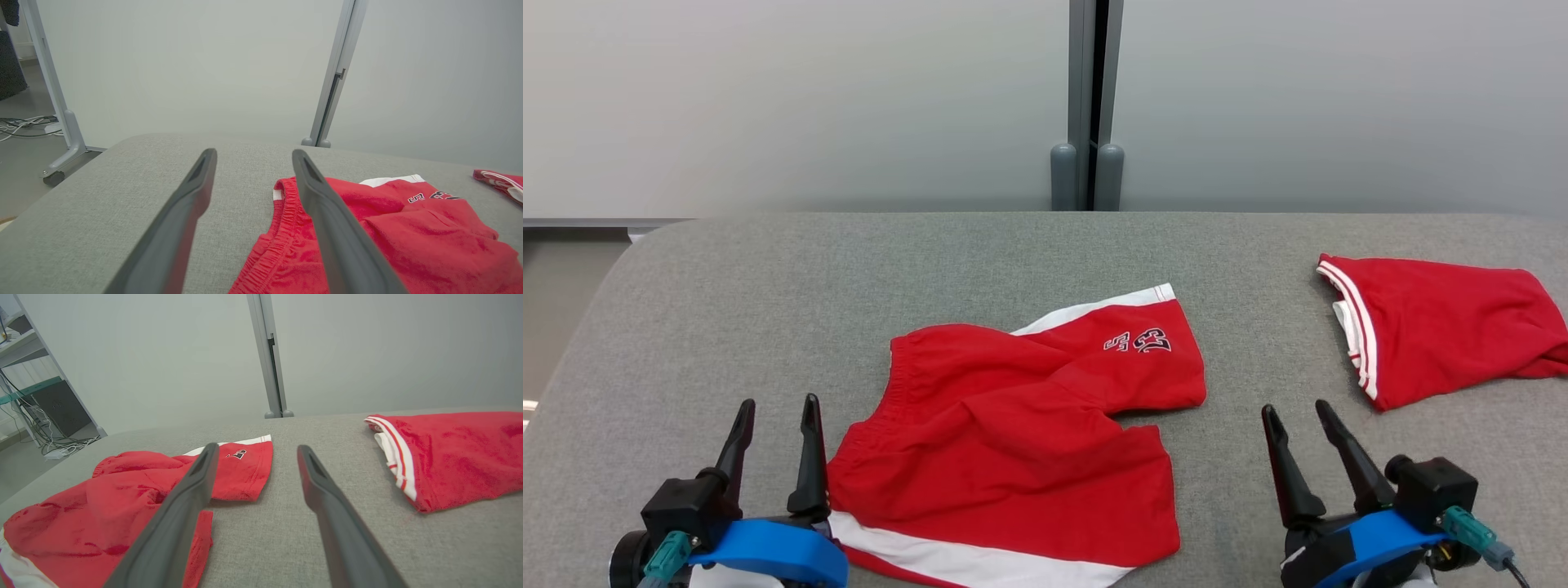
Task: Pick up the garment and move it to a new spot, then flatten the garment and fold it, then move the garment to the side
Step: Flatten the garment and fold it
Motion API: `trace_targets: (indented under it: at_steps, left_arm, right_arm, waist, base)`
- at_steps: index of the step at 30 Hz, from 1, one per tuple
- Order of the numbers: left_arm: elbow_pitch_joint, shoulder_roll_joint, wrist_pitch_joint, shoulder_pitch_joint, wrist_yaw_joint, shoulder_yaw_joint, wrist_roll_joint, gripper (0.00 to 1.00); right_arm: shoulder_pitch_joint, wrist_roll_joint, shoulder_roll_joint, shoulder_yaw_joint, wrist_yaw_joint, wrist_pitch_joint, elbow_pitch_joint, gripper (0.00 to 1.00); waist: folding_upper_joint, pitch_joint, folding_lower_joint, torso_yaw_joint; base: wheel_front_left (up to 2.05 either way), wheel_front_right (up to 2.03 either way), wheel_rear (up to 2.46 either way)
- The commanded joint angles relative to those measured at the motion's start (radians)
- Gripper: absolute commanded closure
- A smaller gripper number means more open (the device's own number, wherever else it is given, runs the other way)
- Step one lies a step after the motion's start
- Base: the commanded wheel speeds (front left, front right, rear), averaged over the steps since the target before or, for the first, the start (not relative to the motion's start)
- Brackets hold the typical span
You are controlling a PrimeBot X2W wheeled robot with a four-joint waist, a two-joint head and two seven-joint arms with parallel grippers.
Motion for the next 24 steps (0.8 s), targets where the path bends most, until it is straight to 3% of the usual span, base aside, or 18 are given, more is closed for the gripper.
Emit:
trace_targets:
  at_steps: [1,10,19,24]
  left_arm:
    - [0.005,-0.017,-0.004,0.014,-0.022,0.029,0.024,0.00]
    - [0.028,-0.088,-0.005,0.036,-0.104,0.132,0.113,0.00]
    - [0.053,-0.138,-0.005,0.013,-0.164,0.176,0.189,0.00]
    - [0.066,-0.162,-0.005,0.009,-0.185,0.196,0.213,0.00]
  right_arm:
    - [0.024,0.000,-0.009,0.014,0.000,-0.002,0.009,0.00]
    - [0.039,0.031,-0.041,0.070,0.000,0.023,0.034,0.00]
    - [0.027,0.282,-0.107,0.307,0.000,0.361,0.076,0.00]
    - [-0.012,0.334,-0.111,0.339,0.000,0.406,0.112,0.00]
  waist:
    - [-0.0001,-0.004,0.0000,-0.001]
    - [-0.0001,-0.015,0.0000,-0.002]
    - [-0.0001,-0.012,0.0000,0.028]
    - [-0.0001,-0.007,0.0000,0.063]
  base:
    - [0.00,0.00,0.00]
    - [0.00,0.00,0.00]
    - [0.00,0.00,0.00]
    - [0.00,0.00,0.00]
